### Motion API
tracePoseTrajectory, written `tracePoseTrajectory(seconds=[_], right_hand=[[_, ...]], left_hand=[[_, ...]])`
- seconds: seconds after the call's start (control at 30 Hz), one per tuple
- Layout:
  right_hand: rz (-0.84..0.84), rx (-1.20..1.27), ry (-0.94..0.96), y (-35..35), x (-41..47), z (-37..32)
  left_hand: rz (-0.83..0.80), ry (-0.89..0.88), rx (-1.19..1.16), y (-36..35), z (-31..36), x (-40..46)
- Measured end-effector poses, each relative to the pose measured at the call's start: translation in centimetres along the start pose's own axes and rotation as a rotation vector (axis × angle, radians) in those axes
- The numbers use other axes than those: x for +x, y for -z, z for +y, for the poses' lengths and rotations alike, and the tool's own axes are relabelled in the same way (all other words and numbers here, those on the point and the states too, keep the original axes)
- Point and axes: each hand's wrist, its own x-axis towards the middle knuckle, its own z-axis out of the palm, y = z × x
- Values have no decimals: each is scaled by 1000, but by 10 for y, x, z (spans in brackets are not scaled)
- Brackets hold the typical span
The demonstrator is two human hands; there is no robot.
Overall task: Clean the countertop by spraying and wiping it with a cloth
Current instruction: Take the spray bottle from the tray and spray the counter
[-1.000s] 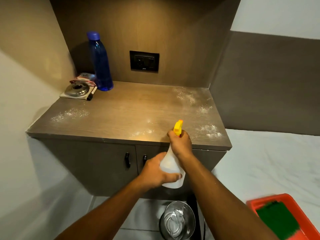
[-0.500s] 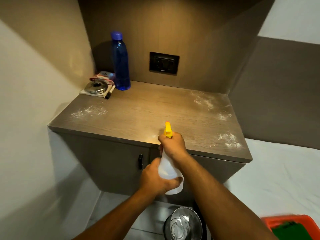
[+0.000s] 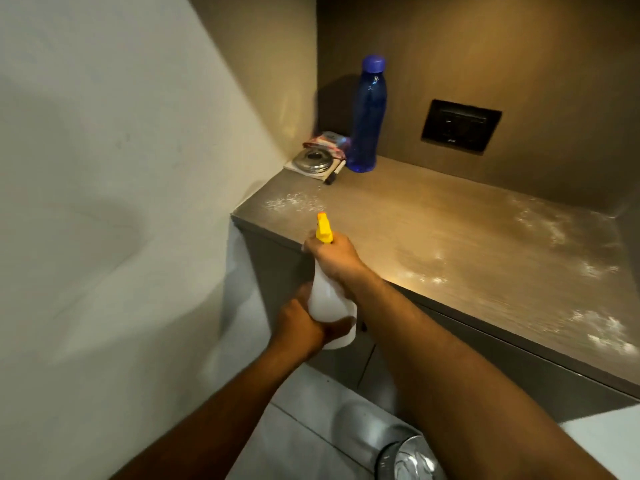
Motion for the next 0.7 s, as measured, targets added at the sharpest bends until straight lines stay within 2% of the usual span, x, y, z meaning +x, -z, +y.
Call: tracePoseTrajectory(seconds=[0.2,0.33,0.5,0.6,0.7], right_hand=[[-8,-74,2,-36,11,-3],[-9,-118,36,-30,9,-2],[272,-170,0,27,-1,7],[406,-205,9,79,-16,14],[560,-283,-74,141,-48,36]], left_hand=[[109,48,-10,17,-22,6],[56,36,-51,12,-27,9],[-149,-84,11,-31,6,14],[-260,-162,3,-61,34,8],[-384,-230,-29,-107,59,-18]])
